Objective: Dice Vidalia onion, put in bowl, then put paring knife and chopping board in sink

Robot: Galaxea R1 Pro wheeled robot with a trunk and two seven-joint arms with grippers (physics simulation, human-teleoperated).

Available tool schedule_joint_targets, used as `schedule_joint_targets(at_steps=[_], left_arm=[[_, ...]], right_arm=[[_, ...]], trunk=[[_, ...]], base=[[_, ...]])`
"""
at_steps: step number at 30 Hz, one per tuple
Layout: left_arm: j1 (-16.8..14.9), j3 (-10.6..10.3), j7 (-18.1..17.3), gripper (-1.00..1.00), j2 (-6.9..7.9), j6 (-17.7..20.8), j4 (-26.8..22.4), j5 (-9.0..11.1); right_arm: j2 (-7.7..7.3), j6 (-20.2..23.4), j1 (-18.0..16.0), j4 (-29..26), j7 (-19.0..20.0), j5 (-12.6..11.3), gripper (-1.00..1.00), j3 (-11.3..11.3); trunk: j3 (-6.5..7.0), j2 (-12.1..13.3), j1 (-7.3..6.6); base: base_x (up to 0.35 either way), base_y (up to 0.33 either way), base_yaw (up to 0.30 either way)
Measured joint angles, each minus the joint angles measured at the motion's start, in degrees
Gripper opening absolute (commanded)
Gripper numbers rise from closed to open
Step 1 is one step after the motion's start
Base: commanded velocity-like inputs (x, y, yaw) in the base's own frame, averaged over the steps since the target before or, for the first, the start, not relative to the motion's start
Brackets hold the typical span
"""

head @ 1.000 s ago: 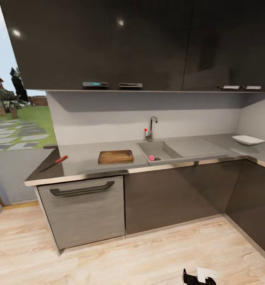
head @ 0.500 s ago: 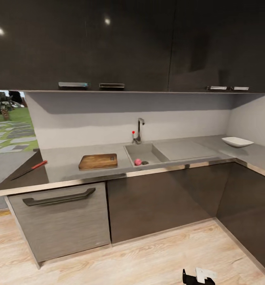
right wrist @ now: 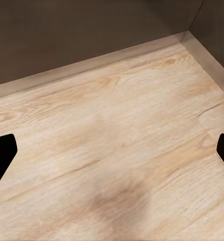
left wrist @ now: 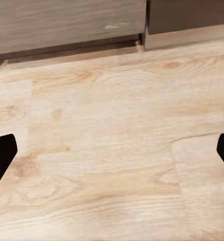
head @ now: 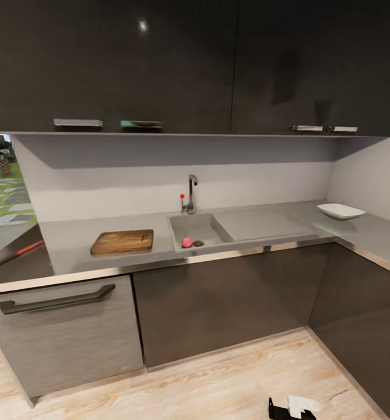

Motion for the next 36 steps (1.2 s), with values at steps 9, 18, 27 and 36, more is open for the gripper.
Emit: schedule_joint_targets(at_steps=[9, 18, 27, 36], left_arm=[[0.0, -0.1, 0.0, 1.00, 0.00, 0.0, 0.0, -0.1], [0.0, -0.1, 0.0, 1.00, -0.01, 0.0, 0.0, -0.1], [0.0, -0.1, 0.0, 1.00, -0.02, 0.0, 0.0, -0.1], [0.0, -0.1, 0.0, 1.00, -0.03, 0.0, 0.0, -0.1]], right_arm=[[0.00, 0.1, 0.0, 0.0, 0.0, 0.0, 1.00, 0.1], [0.00, 0.1, 0.0, 0.0, 0.0, 0.0, 1.00, 0.1], [0.01, 0.1, 0.0, 0.0, 0.0, 0.0, 1.00, 0.1], [0.45, 0.0, 0.0, 0.1, 0.0, 0.1, 1.00, 0.1]], trunk=[[-0.54, 0.0, 0.01], [-0.97, 0.0, 0.01], [-1.33, 0.0, 0.01], [-1.78, 0.0, 0.01]], base=[[0.036, -0.310, 0.002], [0.001, -0.319, 0.092], [0.000, -0.319, 0.135], [0.000, -0.319, 0.211]])
